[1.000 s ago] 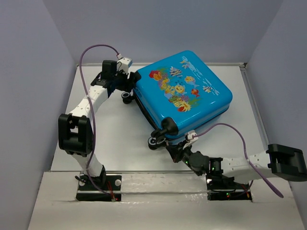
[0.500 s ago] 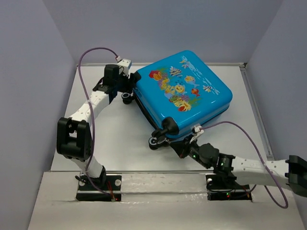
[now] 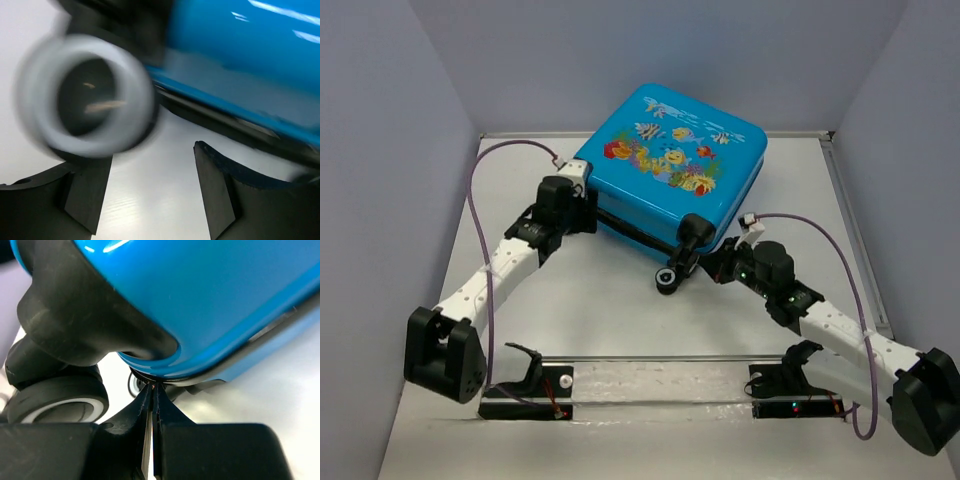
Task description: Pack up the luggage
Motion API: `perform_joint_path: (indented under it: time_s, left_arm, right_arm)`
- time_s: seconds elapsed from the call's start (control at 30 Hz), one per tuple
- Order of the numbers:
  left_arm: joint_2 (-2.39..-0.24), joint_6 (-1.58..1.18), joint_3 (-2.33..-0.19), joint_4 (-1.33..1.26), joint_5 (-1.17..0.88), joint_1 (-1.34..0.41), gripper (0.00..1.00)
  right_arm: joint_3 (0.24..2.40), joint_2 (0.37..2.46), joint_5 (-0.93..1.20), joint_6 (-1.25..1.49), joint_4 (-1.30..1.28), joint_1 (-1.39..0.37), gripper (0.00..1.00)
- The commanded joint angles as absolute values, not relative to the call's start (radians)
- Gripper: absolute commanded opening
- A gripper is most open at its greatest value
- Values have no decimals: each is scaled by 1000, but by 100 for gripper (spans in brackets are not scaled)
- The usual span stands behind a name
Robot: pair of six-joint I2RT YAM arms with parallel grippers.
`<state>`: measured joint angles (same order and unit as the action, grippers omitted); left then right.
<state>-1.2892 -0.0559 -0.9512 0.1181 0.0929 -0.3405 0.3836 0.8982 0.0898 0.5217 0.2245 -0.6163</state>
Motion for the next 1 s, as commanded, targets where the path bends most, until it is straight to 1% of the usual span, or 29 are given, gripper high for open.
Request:
perform_joint_path:
  time_s: [0.0, 0.03, 0.13, 0.23, 0.3, 0.33, 0.37, 0.4, 0.43, 0.53, 0.6, 0.83, 0.97]
  left_arm:
    - [-1161, -146, -908, 212, -64, -515, 6]
    - [-1146, -162, -897, 216, -66, -556, 6]
    - [-1089, -207, -858, 218, -113, -607, 6]
    - [-1043, -261, -825, 190, -166, -669, 6]
    - [-1037, -271, -841, 186, -189, -710, 6]
    - [-1034, -272, -848, 178, -208, -722, 8]
    - [-1037, -279, -874, 163, -251, -733, 24]
    - [-1054, -284, -890, 153, -276, -758, 35]
    - [-1068, -285, -903, 143, -308, -771, 58]
    - [-1133, -313, -966, 97, -377, -846, 88]
    - [-1193, -333, -986, 37, -411, -896, 91]
    - [-1353, -368, -1061, -95, -414, -945, 91]
    - [-1426, -371, -1127, -104, -402, -946, 84]
  right_arm:
    - [466, 919, 32, 451, 324, -528, 7]
    - [469, 911, 35, 449, 298, -519, 7]
    - [460, 864, 31, 446, 269, -518, 7]
    - [384, 810, 80, 515, 265, -518, 7]
    - [289, 792, 110, 570, 304, -518, 7]
    - [267, 779, 110, 578, 302, -518, 7]
    - [246, 776, 107, 587, 290, -552, 7]
    - [239, 775, 97, 589, 284, -572, 7]
    - [238, 778, 81, 594, 276, -595, 7]
    - [236, 784, -41, 607, 253, -689, 7]
    - [227, 787, -66, 624, 264, -712, 7]
    - [219, 795, -130, 611, 296, -721, 7]
    - [224, 801, -130, 598, 340, -739, 7]
